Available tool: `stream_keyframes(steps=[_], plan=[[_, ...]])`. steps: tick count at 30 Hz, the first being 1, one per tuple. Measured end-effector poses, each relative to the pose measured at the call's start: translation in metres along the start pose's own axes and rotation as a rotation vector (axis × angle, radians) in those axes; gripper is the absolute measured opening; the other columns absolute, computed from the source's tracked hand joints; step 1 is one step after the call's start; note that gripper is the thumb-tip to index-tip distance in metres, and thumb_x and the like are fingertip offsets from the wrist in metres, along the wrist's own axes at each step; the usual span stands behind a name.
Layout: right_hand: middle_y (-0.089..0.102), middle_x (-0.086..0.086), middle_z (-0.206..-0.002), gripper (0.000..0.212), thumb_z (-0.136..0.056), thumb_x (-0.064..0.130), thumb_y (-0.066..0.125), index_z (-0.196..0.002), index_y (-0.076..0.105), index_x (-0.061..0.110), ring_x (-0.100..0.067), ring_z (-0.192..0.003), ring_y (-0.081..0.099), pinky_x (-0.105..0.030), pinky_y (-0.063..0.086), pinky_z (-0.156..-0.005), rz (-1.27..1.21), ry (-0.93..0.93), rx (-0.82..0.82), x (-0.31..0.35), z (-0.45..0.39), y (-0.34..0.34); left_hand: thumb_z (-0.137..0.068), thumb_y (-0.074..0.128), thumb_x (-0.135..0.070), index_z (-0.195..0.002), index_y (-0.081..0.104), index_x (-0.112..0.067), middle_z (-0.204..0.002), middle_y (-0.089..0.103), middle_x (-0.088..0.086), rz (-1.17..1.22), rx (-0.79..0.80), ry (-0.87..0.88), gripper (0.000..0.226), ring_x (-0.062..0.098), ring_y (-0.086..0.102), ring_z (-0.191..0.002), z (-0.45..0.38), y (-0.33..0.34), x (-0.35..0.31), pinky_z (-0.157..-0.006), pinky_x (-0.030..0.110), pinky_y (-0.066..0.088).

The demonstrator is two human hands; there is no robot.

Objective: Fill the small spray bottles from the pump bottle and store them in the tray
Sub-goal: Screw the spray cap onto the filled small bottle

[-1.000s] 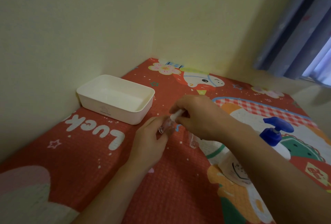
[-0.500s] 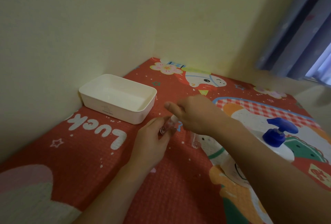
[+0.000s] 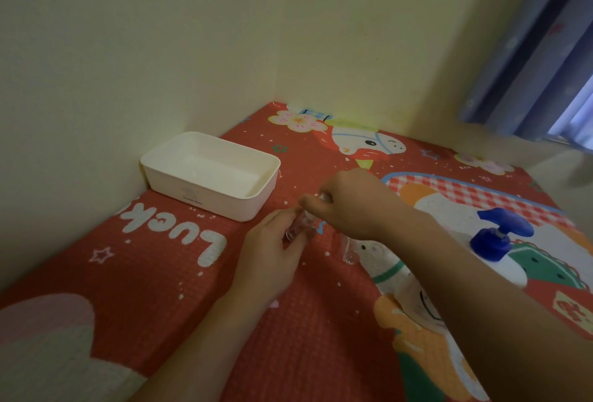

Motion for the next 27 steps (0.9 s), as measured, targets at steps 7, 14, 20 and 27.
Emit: stream_keyframes(steps=[7, 14, 20, 27], plan=[[0.064, 0.004, -0.111, 0.046, -0.088, 0.053, 0.052, -0.123, 0.058, 0.023, -0.013, -0.094, 0.06, -0.026, 0.046, -0.08, -0.215, -0.078, 0.086, 0.006, 0.01, -0.006, -0.092, 0.064, -0.028, -0.113, 0.068, -0.03, -0.091, 0.066, -0.016, -0.005, 0.003, -0.03, 0.022, -0.001, 0.063, -0.083, 0.001, 0.001, 0.003, -0.066, 0.011, 0.043], [0.051, 0.013, -0.065, 0.019, -0.09, 0.032, 0.057, -0.093, 0.071, 0.02, -0.001, -0.058, 0.045, -0.02, 0.035, -0.055, -0.074, -0.124, 0.033, 0.008, 0.007, -0.007, -0.092, 0.06, -0.038, -0.113, 0.069, -0.03, -0.087, 0.064, -0.016, -0.023, 0.024, 0.006, 0.024, 0.0, 0.061, -0.082, 0.003, 0.004, -0.005, -0.065, 0.01, 0.043], [0.071, -0.003, -0.088, 0.029, -0.092, 0.038, 0.051, -0.095, 0.069, 0.015, -0.022, -0.081, 0.064, -0.037, 0.053, -0.071, -0.07, -0.073, -0.013, 0.011, 0.005, -0.001, -0.09, 0.056, -0.04, -0.108, 0.069, -0.029, -0.083, 0.065, -0.013, -0.014, 0.007, -0.015, 0.025, 0.002, 0.061, -0.078, 0.003, 0.001, -0.002, -0.062, 0.019, 0.046], [0.065, 0.006, -0.083, 0.015, -0.087, 0.027, 0.061, -0.097, 0.066, 0.018, -0.011, -0.073, 0.057, -0.025, 0.044, -0.061, -0.145, -0.154, 0.074, 0.01, 0.011, -0.003, -0.09, 0.06, -0.036, -0.1, 0.068, -0.025, -0.081, 0.064, -0.011, 0.006, -0.002, 0.013, 0.017, 0.006, 0.062, -0.075, 0.003, -0.001, -0.007, -0.063, 0.031, 0.051]])
Point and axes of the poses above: each hand's wrist, its own z-axis away from the middle knuckle, its own y-axis out of the palm, x = y × z, the point moved 9 cm from there along -z, towards the middle knuckle
